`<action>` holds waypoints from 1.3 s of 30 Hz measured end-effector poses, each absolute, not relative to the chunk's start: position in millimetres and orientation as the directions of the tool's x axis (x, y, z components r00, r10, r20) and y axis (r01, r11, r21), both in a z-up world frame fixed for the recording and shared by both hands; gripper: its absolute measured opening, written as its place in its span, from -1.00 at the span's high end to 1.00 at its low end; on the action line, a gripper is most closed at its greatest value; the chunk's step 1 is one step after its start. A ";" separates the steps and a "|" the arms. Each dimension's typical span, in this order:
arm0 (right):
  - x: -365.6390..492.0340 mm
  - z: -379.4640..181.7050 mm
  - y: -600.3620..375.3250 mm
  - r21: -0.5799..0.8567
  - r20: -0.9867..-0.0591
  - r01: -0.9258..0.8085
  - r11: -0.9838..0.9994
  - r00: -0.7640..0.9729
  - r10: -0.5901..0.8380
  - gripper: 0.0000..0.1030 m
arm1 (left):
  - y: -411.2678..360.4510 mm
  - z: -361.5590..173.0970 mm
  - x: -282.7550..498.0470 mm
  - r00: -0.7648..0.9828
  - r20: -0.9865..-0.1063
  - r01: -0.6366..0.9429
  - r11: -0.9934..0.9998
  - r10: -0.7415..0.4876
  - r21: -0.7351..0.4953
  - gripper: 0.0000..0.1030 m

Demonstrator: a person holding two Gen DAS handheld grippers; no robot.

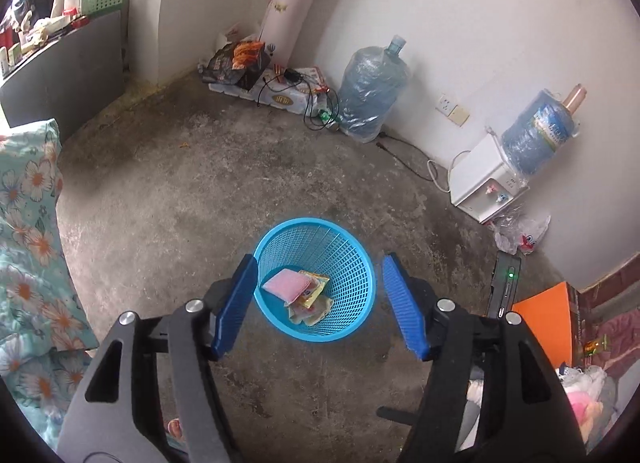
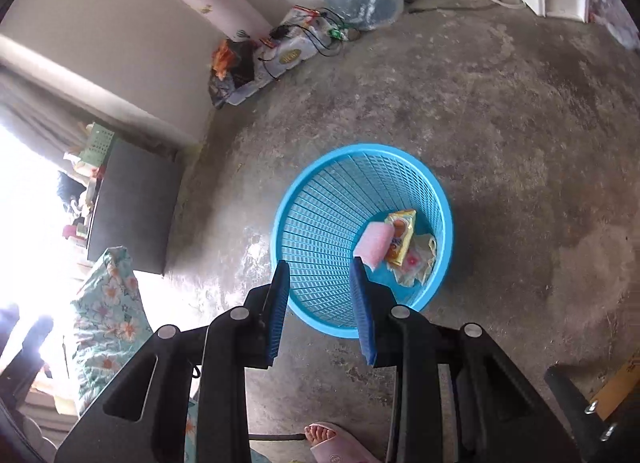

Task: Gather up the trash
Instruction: 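Carry sponge and snack packet to the blue wastebasket and open both tools, then move both empty tools back toward the bed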

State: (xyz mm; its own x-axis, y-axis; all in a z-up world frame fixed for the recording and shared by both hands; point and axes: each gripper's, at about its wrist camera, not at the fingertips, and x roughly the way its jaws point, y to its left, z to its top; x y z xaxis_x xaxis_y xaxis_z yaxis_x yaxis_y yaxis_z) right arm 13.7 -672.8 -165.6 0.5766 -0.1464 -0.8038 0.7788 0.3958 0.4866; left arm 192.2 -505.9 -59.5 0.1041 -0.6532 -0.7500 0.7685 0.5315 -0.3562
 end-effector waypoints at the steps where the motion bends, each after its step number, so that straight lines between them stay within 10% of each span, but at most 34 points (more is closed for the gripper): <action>1: 17.3 -148.0 -663.5 0.473 -0.794 0.765 0.438 0.586 -0.165 0.40 | -494.6 -45.5 189.7 0.107 -0.735 0.776 0.518 -0.669 -0.359 -0.22; 16: 41.3 85.0 -450.8 0.214 -0.515 0.375 0.902 0.828 -0.222 -0.77 | -270.2 99.5 123.7 0.245 -0.650 0.853 0.479 -0.720 -0.209 -0.28; 39: 76.9 174.3 -262.5 0.253 -0.461 -0.030 0.967 0.875 0.147 -0.87 | 50.5 150.8 123.5 0.671 -0.500 0.509 0.830 -0.548 -0.227 -0.35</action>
State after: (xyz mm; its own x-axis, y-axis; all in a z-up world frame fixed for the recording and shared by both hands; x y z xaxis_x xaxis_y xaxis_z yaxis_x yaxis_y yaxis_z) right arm 76.9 -262.5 174.3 0.8752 0.1472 -0.4608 -0.0296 0.9671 0.2527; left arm 123.5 50.5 150.8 0.6707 -0.5477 -0.5002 0.5088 0.8304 -0.2270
